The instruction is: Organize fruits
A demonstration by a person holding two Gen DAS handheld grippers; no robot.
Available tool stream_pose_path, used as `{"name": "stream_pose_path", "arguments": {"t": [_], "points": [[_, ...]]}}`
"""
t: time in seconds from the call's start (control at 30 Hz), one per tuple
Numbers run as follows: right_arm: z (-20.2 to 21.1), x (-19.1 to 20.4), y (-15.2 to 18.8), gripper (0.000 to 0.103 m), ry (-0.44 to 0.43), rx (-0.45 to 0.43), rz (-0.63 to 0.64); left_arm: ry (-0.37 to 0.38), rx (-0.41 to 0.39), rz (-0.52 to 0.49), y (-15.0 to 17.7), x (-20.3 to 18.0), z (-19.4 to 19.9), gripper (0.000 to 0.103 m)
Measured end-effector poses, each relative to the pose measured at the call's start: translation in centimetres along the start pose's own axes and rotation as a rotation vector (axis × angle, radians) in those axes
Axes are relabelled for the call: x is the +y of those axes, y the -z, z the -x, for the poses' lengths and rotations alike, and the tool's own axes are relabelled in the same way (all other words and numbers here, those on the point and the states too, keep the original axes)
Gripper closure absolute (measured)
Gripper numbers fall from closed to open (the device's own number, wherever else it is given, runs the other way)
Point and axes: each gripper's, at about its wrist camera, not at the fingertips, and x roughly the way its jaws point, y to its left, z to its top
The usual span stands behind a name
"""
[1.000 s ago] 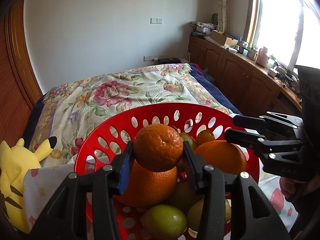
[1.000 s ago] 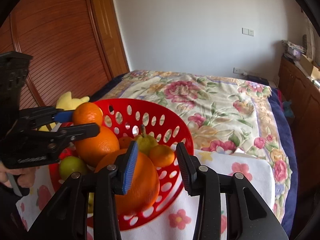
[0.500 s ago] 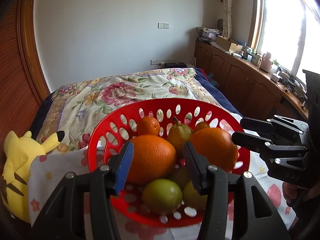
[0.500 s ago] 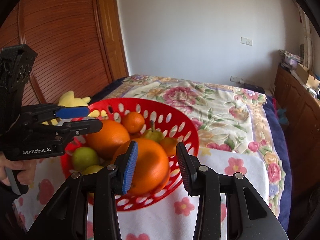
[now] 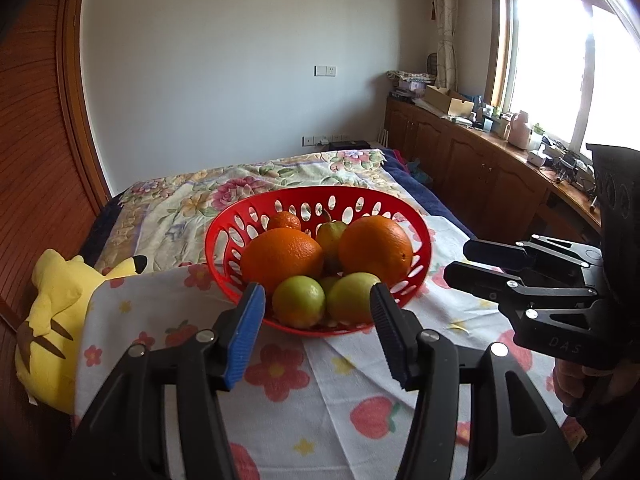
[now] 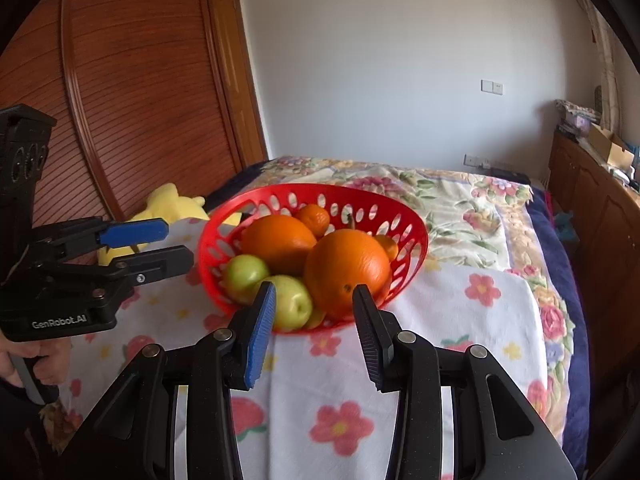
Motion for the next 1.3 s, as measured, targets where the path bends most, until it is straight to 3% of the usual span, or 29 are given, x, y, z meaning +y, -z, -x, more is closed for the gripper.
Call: {"name": "stream_pose_path", "arguments": {"t": [0.27, 0.57, 0.93, 1.17, 1.3], "points": [[4.5, 2.4, 1.8, 0.06, 0.02, -0.049, -0.006, -0.012, -0.055, -0.015, 1.9, -1.5, 5.0, 0.04], [9.1, 5.3, 3.8, 0.049, 0.073, -0.117, -0.01, -0.025, -0.137, -0.042, 4.6, -2.9, 10.2, 0.028], [13.3, 7.9, 6.2, 0.032, 0.141, -0.191, -0.018, -0.032, -0.243, 0.01, 7.4, -2.4, 14.3, 0.004], [15.0, 8.6, 7.1, 0.027, 0.159, -0.224, -0.026, -0.095, -0.255, 0.019, 8.7, -2.9, 16.3, 0.004], [15.9, 9.1, 7.7, 0.025, 0.165, -0.239, -0.028, -0.086, -0.254, 0.036, 9.7, -2.9, 17.3, 0.004]]}}
